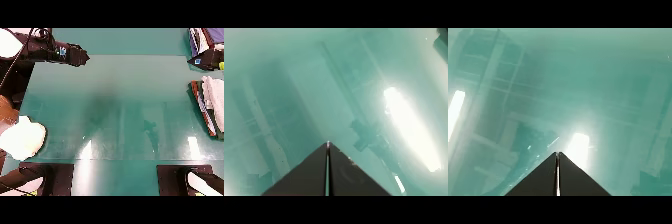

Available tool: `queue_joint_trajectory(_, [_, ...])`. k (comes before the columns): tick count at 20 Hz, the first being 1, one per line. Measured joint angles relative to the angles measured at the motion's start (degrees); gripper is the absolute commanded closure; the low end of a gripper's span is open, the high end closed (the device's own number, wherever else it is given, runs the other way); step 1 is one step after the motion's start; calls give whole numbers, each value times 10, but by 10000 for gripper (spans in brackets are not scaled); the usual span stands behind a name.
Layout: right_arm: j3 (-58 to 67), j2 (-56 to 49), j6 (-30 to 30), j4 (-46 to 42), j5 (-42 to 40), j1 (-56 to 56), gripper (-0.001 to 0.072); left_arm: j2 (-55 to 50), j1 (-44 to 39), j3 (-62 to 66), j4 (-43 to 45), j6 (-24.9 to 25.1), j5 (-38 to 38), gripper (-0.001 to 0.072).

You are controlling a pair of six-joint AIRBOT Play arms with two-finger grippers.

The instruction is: Fold the shirts.

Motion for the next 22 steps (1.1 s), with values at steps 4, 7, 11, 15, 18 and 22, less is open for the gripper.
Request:
queue_joint_trajectory(4, [0,0,0,0,-1,3,696,0,0,0,0,0,0,680])
queue_joint_trajectory(7, [0,0,0,0,-1,4,696,0,0,0,0,0,0,680])
queue_joint_trajectory(11, [0,0,0,1,-1,4,696,0,0,0,0,0,1,680])
queue_joint_trajectory(15, [0,0,0,1,3,4,696,3,7,3,-1,-1,14,681])
queue_joint_trajectory(18, [0,0,0,1,4,4,696,37,46,-3,52,-2,-53,680])
queue_joint_trajectory(22, [0,0,0,1,4,4,696,136,136,-85,189,-13,-163,509])
